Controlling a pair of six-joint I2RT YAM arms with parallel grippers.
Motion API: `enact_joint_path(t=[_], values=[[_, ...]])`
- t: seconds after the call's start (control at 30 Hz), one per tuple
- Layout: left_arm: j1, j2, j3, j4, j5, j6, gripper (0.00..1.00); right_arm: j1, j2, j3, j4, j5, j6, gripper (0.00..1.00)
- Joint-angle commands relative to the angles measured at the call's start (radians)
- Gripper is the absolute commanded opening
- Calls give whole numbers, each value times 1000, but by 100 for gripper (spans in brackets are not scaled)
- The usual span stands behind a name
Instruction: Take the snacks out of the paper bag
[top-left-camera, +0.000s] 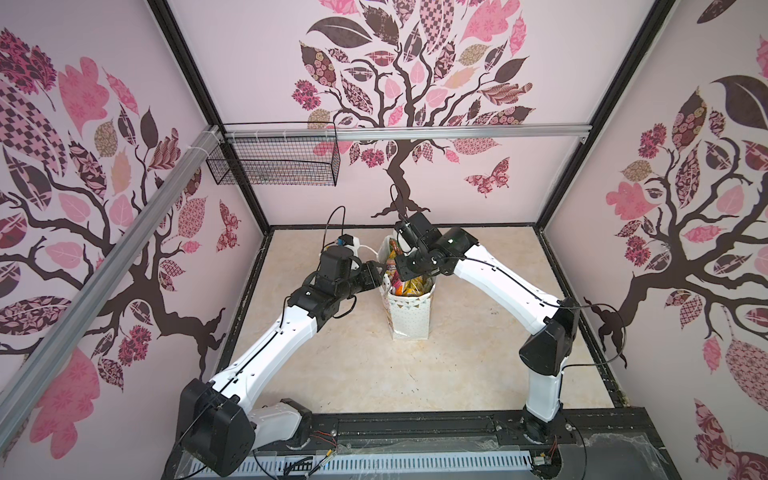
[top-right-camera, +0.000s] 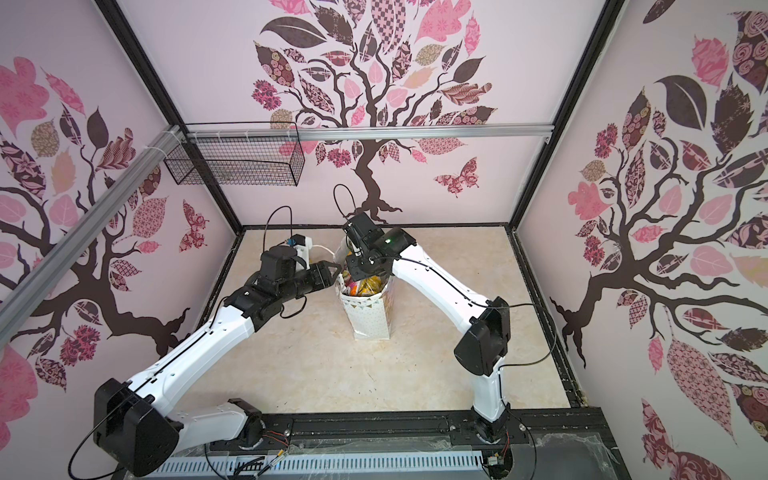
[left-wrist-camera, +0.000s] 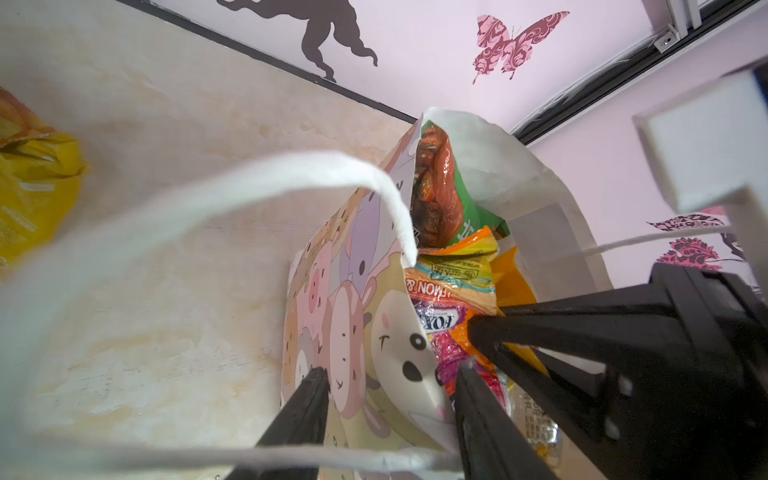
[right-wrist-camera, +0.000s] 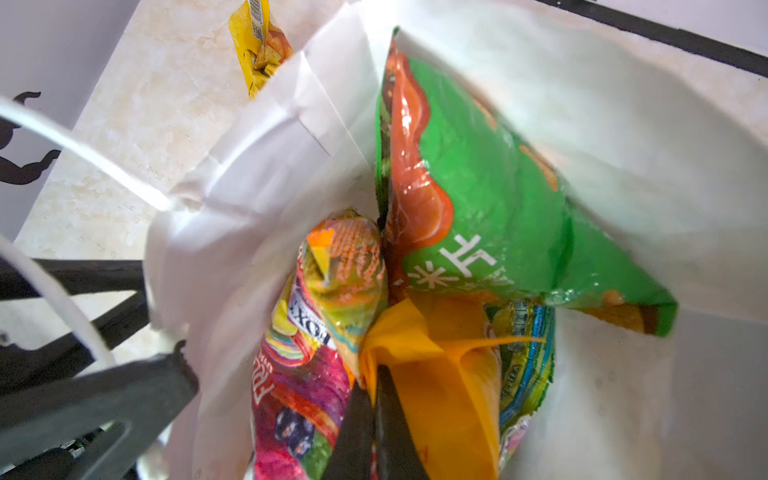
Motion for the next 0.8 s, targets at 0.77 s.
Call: enact_joint_path(t=[0.77], values=[[7, -78, 18, -101, -23, 91, 66, -13, -87, 202, 48, 62, -29, 0]])
